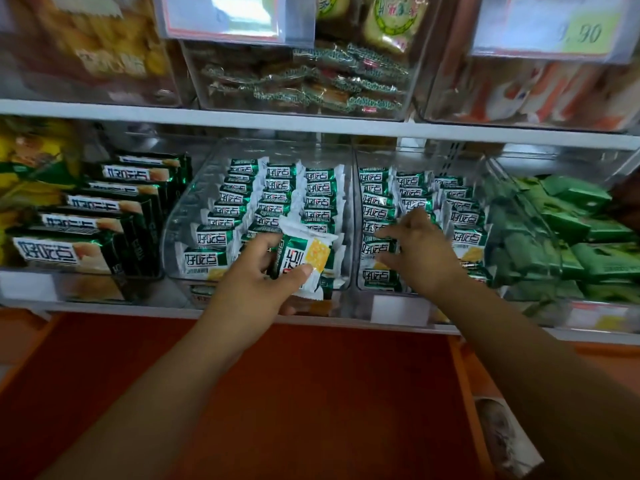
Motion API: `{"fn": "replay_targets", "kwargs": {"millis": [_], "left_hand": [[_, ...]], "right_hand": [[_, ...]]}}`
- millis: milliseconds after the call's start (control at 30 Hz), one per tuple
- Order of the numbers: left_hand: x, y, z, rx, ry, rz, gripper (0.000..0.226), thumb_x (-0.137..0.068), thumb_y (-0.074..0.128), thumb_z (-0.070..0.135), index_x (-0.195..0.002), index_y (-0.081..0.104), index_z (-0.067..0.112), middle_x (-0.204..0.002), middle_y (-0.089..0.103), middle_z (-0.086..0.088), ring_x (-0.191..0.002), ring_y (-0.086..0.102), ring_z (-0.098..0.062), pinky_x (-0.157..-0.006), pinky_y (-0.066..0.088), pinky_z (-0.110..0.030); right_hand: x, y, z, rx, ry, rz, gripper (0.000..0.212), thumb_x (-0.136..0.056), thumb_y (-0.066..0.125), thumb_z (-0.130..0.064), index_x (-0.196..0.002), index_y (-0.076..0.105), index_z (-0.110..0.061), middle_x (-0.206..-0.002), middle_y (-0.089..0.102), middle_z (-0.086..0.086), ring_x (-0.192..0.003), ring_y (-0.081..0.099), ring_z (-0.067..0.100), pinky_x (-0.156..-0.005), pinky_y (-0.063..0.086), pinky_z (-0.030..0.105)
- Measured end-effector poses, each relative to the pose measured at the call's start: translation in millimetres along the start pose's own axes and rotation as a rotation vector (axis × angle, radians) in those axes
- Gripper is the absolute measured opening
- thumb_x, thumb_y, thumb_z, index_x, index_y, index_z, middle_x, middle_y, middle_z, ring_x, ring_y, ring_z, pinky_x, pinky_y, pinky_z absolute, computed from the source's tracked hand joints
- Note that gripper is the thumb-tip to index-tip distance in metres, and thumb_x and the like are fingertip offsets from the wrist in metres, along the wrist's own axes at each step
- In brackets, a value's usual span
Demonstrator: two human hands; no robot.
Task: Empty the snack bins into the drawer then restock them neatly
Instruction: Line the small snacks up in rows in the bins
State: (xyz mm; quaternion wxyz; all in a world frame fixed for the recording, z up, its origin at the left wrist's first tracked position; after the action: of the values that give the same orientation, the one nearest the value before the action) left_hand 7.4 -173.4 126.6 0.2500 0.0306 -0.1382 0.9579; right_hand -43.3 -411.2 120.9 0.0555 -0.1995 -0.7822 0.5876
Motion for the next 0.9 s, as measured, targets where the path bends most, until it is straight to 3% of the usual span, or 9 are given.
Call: {"fn": "replay_targets", "kwargs": {"millis": [133, 333, 433, 500, 633, 700, 767, 833, 900], "left_hand": [[0.6, -0.3, 0.5, -0.014, 0.014, -0.031, 0.043, -0.091, 0.065, 0.032, -0.124, 0.043, 0.048, -0.104, 0.053, 0.031, -0.055, 0.063, -0.001, -0.06, 0.055, -0.022], [1.3, -0.7, 3.4, -0.067, 0.022, -0.039, 0.028, -0.085, 0.07, 0.04, -0.102, 0.049, 0.049, -0.124, 0.054, 0.012, -0.082, 0.063, -0.007, -0.07, 0.053, -0.026], [4.6, 3.2, 10.7, -0.102, 0.063, -0.071, 0.028, -0.086, 0.07, 0.039, -0.102, 0.052, 0.054, -0.118, 0.057, 0.012, -0.068, 0.062, 0.001, -0.058, 0.047, -0.016], [5.3, 5.7, 13.8, -0.129, 0.083, -0.084, 0.03, -0.085, 0.07, 0.04, -0.106, 0.054, 0.056, -0.113, 0.062, 0.011, -0.064, 0.059, 0.0, -0.057, 0.044, -0.016], [4.8, 24.4, 19.9, -0.13, 0.129, -0.144, 0.039, -0.082, 0.074, 0.04, -0.118, 0.06, 0.044, -0.112, 0.065, 0.014, -0.079, 0.065, -0.008, -0.067, 0.054, -0.027], [4.1, 37.5, 22.4, -0.16, 0.157, -0.171, 0.043, -0.079, 0.077, 0.039, -0.119, 0.061, 0.039, -0.114, 0.065, 0.013, -0.087, 0.067, -0.009, -0.074, 0.058, -0.032], [3.4, 48.8, 24.8, -0.196, 0.197, -0.175, 0.048, -0.078, 0.078, 0.039, -0.121, 0.058, 0.036, -0.117, 0.062, 0.015, -0.093, 0.064, -0.003, -0.072, 0.055, -0.023], [1.4, 54.6, 29.8, -0.235, 0.256, -0.137, 0.052, -0.079, 0.076, 0.04, -0.126, 0.054, 0.034, -0.118, 0.063, 0.016, -0.095, 0.061, 0.0, -0.072, 0.049, -0.018], [-0.9, 56.9, 35.0, -0.363, 0.328, -0.089, 0.059, -0.084, 0.071, 0.043, -0.137, 0.046, 0.034, -0.125, 0.056, 0.019, -0.103, 0.056, 0.0, -0.081, 0.045, -0.019]], "right_hand": [[-3.5, 3.8, 0.8, 0.101, 0.016, 0.006, 0.044, -0.089, 0.065, -0.037, -0.131, 0.057, -0.027, -0.128, 0.04, 0.008, -0.116, 0.049, 0.03, -0.092, 0.048, 0.042], [-1.7, 4.8, 1.3, 0.073, 0.029, 0.032, 0.034, -0.087, 0.068, -0.037, -0.118, 0.06, -0.027, -0.124, 0.042, 0.009, -0.108, 0.053, 0.031, -0.081, 0.047, 0.037], [4.8, -19.6, -7.9, 0.099, 0.004, 0.144, 0.038, -0.088, 0.066, -0.039, -0.122, 0.063, -0.022, -0.119, 0.045, 0.014, -0.113, 0.046, 0.033, -0.092, 0.044, 0.041], [17.1, -45.6, -19.9, -0.182, -0.028, 0.228, 0.031, -0.093, 0.059, -0.036, -0.119, 0.065, -0.021, -0.113, 0.049, 0.007, -0.106, 0.052, 0.027, -0.09, 0.044, 0.035], [55.0, -36.8, -45.8, -0.832, 0.01, -0.171, 0.023, -0.091, 0.057, -0.04, -0.114, 0.061, -0.039, -0.104, 0.068, -0.015, -0.099, 0.062, -0.001, -0.081, 0.047, 0.013], [68.8, -29.2, -45.9, -0.943, 0.035, -0.231, 0.026, -0.088, 0.063, -0.033, -0.114, 0.062, -0.034, -0.099, 0.071, -0.011, -0.096, 0.065, -0.001, -0.078, 0.051, 0.013], [71.8, -25.3, -34.9, -0.976, 0.07, -0.227, 0.023, -0.087, 0.067, -0.025, -0.11, 0.065, -0.025, -0.098, 0.072, -0.006, -0.095, 0.067, 0.007, -0.079, 0.053, 0.023], [67.5, -33.2, -14.4, -0.979, 0.112, -0.161, 0.017, -0.087, 0.069, -0.023, -0.103, 0.067, -0.022, -0.096, 0.074, -0.004, -0.092, 0.069, 0.012, -0.077, 0.053, 0.036], [62.5, -53.2, 14.3, -1.014, 0.185, -0.008, 0.015, -0.088, 0.067, -0.02, -0.101, 0.062, -0.019, -0.088, 0.074, -0.005, -0.081, 0.071, 0.01, -0.074, 0.05, 0.032]]}}
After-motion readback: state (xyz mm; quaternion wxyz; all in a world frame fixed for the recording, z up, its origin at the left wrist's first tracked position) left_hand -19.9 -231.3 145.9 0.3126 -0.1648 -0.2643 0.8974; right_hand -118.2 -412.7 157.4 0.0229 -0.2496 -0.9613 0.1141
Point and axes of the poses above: each hand's wrist, its own x-axis away from the middle knuckle, its own y-axis out of the palm, z = x × y, the point moved 9 cm from there along -x, towards the middle knuckle
